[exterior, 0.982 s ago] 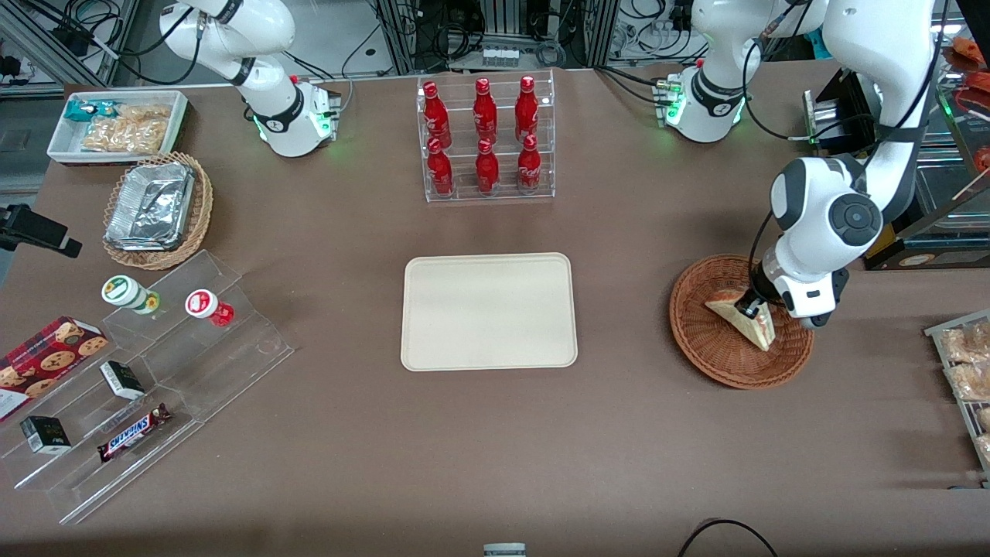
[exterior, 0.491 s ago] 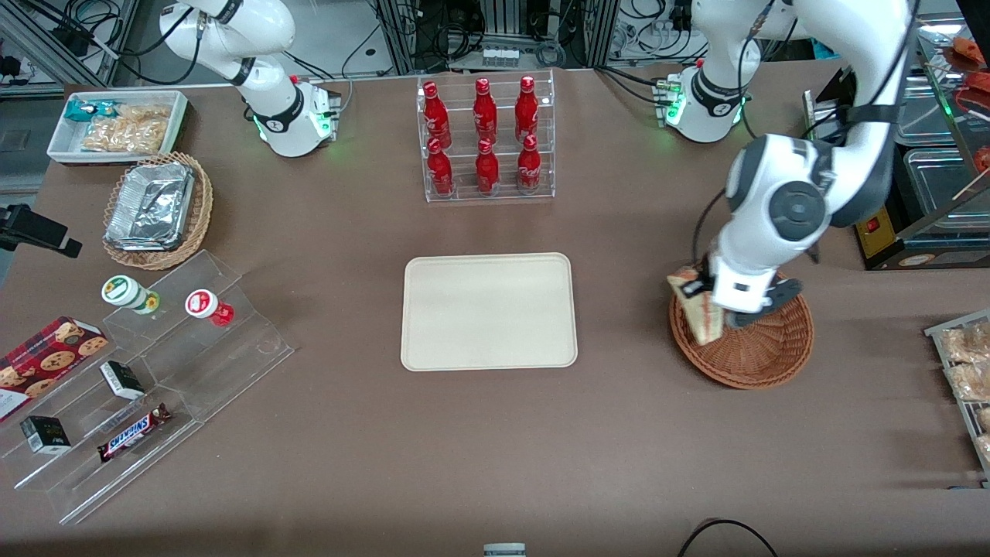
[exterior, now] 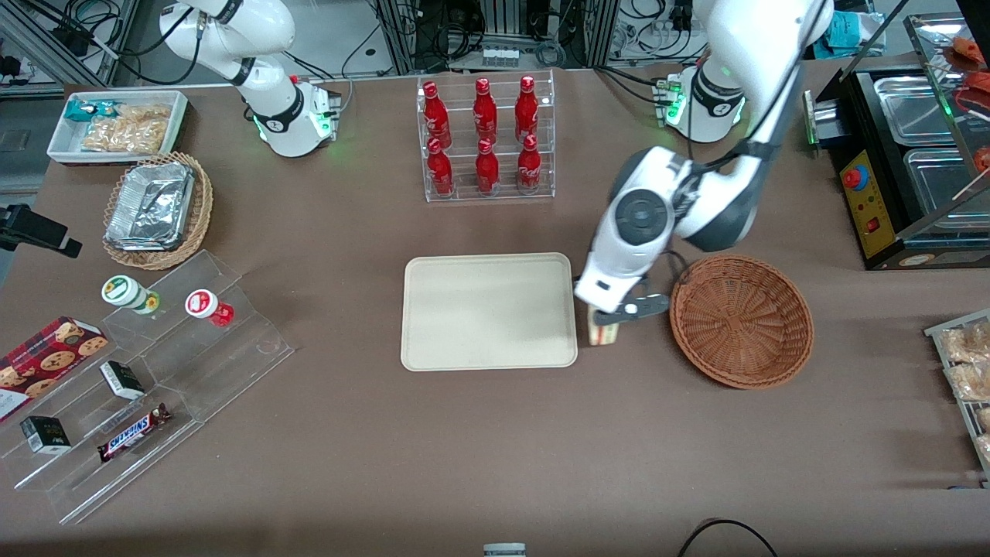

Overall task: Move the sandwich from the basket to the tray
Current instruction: 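Lift the sandwich and carry it with the left gripper over the cream tray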

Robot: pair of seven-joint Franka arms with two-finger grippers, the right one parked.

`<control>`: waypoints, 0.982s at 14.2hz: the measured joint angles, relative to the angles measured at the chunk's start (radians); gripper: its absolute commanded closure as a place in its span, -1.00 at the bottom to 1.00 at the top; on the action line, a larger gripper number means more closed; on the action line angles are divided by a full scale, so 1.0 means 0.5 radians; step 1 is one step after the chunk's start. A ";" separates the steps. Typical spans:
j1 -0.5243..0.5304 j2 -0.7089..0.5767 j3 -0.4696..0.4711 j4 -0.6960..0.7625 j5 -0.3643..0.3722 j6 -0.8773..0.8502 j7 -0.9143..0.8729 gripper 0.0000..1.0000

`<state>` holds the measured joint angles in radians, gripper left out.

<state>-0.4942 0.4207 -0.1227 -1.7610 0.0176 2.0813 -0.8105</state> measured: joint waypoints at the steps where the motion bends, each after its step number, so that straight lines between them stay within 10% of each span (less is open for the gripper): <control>1: -0.061 0.067 0.000 0.077 0.000 -0.001 -0.040 1.00; 14: -0.506 0.783 0.001 0.888 0.000 -0.001 -0.545 0.94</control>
<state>-0.7472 0.8122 -0.1223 -1.3168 0.0173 2.0809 -1.0830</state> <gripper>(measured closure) 0.859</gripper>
